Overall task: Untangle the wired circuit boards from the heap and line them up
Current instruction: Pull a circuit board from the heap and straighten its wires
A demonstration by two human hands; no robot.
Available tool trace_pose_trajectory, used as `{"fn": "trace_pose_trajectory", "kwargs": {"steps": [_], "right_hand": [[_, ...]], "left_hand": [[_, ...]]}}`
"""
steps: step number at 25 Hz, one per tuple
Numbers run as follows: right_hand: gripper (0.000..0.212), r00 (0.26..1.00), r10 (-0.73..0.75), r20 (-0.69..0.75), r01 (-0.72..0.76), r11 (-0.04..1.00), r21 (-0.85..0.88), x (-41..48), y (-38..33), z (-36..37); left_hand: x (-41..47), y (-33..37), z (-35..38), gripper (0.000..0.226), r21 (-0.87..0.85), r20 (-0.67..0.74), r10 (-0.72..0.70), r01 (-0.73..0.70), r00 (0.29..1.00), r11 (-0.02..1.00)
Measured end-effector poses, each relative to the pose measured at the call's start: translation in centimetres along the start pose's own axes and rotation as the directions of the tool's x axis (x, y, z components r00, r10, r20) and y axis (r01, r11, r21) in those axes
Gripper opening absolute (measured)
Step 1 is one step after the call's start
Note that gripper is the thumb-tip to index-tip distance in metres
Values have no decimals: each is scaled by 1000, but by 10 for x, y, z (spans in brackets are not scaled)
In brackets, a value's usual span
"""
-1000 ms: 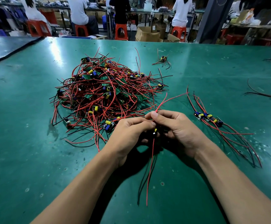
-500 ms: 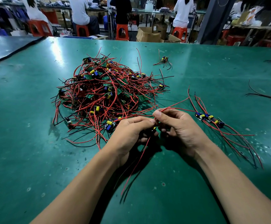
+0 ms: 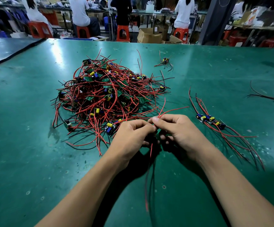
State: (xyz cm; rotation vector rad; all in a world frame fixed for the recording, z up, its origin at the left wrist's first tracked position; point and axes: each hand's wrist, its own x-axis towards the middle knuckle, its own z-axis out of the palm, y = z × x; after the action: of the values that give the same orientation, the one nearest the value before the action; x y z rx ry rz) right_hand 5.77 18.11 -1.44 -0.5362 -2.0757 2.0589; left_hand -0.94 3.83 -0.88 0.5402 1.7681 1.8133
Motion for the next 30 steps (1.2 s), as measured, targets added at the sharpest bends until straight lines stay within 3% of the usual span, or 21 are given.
{"fn": "trace_pose_trajectory", "kwargs": {"steps": [5, 16, 22, 24, 28, 30], "right_hand": [[17, 999, 16, -47, -17, 1000, -12, 1, -3, -7], [12, 903, -134, -408, 167, 985, 47, 14, 8, -21], [12, 754, -319, -574, 288, 946, -148, 19, 10, -28], [12, 687, -408, -601, 290, 913, -288, 20, 11, -29], [16, 514, -674, -531, 280, 717, -638, 17, 14, -29], [19, 545, -630, -553, 258, 754, -604, 17, 12, -33]], "left_hand": [[-1, 4, 1, 18, -26, 77, -18, 20, 997, 999], [-4, 5, -1, 15, 0, 112, -36, 37, 993, 999], [-6, 7, -1, 19, -11, 132, -59, 61, 990, 998], [-6, 8, -1, 18, -15, 136, -65, 68, 989, 998], [-7, 9, -1, 18, -30, 145, -74, 79, 987, 996], [-8, 9, -1, 18, -36, 148, -77, 83, 986, 996]]}}
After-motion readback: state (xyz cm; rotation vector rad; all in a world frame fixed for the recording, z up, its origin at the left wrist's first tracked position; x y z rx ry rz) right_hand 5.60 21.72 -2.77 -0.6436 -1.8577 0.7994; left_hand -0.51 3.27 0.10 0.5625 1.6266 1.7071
